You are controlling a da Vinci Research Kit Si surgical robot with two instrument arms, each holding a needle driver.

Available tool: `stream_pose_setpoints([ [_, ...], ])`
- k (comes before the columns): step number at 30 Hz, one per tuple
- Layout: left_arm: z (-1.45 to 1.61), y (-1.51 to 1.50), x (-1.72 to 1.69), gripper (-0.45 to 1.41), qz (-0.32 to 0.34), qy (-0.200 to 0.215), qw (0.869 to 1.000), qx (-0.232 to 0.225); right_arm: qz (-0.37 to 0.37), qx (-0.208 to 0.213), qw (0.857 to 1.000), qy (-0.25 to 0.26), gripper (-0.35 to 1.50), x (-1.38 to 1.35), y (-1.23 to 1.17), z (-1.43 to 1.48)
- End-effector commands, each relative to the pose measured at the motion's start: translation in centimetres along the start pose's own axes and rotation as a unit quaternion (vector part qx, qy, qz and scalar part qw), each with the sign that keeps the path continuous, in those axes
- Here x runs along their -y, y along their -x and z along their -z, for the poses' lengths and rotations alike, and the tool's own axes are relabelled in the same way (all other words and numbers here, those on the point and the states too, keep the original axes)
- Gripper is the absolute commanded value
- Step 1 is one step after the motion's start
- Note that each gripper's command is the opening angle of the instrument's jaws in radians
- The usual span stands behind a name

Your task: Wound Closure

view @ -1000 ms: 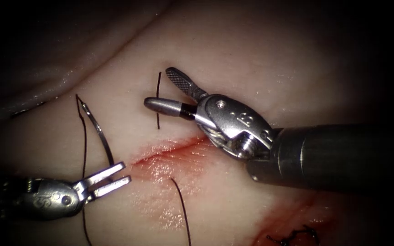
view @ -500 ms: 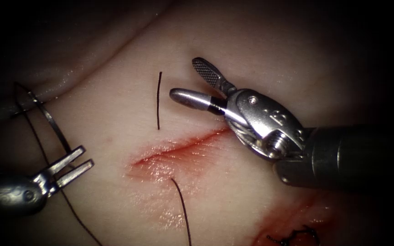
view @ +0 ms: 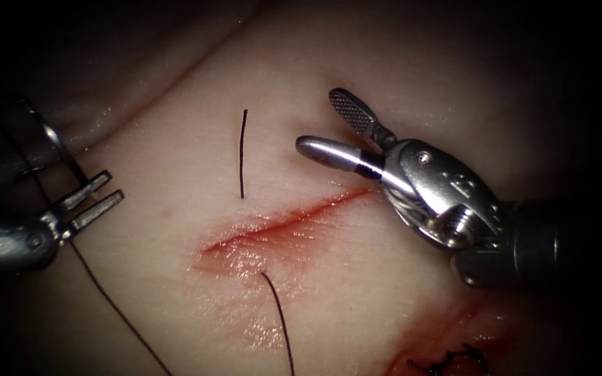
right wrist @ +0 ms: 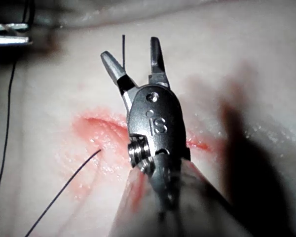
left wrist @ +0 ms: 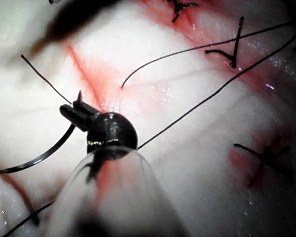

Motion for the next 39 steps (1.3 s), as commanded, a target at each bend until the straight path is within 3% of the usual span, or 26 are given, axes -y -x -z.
stream_pose_setpoints([
  [1,-0.10,0.11,-0.05,-0.45,0.000,0.004,1.000,0.004,-0.001,0.001,1.000,-0.003,1.41,0.04,0.08,-0.03],
  [11,-0.42,0.52,0.16,-0.45,0.004,0.004,0.999,0.033,0.004,0.009,1.000,-0.009,1.38,0.07,0.15,0.03],
  [14,-0.48,0.57,0.23,0.74,0.018,-0.004,0.999,0.036,0.006,0.011,1.000,-0.010,1.38,0.08,0.18,0.03],
  [15,-0.48,0.58,0.23,0.94,0.024,-0.011,0.999,0.041,0.006,0.013,1.000,-0.011,1.38,0.08,0.19,0.04],
  [18,-0.48,0.57,0.23,1.16,0.039,-0.020,0.998,0.047,0.007,0.014,1.000,-0.012,1.38,0.09,0.20,0.05],
  [24,-0.40,0.44,0.19,1.31,0.058,-0.019,0.997,0.051,0.008,0.017,1.000,-0.013,1.38,0.09,0.21,0.06],
  [31,-0.25,0.16,0.13,1.33,0.070,-0.002,0.996,0.053,0.009,0.018,1.000,-0.014,1.38,0.11,0.22,0.06],
  [33,-0.22,0.03,0.08,1.25,0.076,-0.004,0.996,0.040,0.009,0.018,1.000,-0.015,1.38,0.12,0.23,0.07],
  [35,-0.22,-0.09,0.01,1.03,0.065,-0.011,0.998,0.021,0.009,0.019,1.000,-0.016,1.35,0.12,0.23,0.09],
  [39,-0.27,-0.34,-0.24,0.84,0.032,0.016,0.999,-0.016,0.033,0.057,0.998,-0.009,1.13,0.16,0.24,0.19],
])
